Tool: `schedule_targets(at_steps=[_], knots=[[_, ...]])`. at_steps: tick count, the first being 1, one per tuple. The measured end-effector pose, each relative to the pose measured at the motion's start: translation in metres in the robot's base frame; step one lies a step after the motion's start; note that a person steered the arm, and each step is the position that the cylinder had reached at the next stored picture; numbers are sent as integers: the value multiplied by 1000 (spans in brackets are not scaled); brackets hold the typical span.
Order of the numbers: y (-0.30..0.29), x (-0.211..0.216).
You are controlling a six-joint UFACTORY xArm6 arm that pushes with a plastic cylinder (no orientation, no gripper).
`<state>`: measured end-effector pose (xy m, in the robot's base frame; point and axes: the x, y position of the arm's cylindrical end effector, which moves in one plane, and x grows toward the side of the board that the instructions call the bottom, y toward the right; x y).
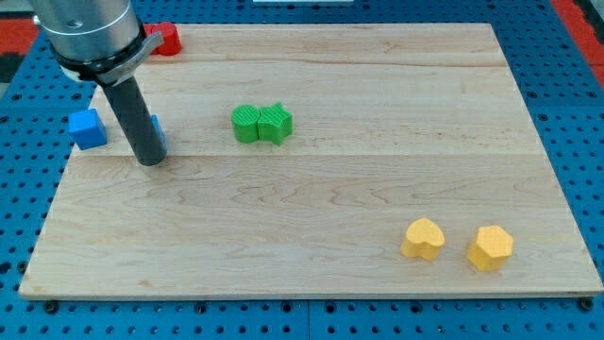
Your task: Move the triangle towards the cube
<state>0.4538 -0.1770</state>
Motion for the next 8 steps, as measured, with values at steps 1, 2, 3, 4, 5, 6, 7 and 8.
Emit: schedule_targets(at_steps=[1,2,3,4,5,6,7,8], knots=[[3,-11],[8,-37],[-9,-45],[-25,-34],[-77,-5],[-126,-11],[-114,-28],[-98,-54]])
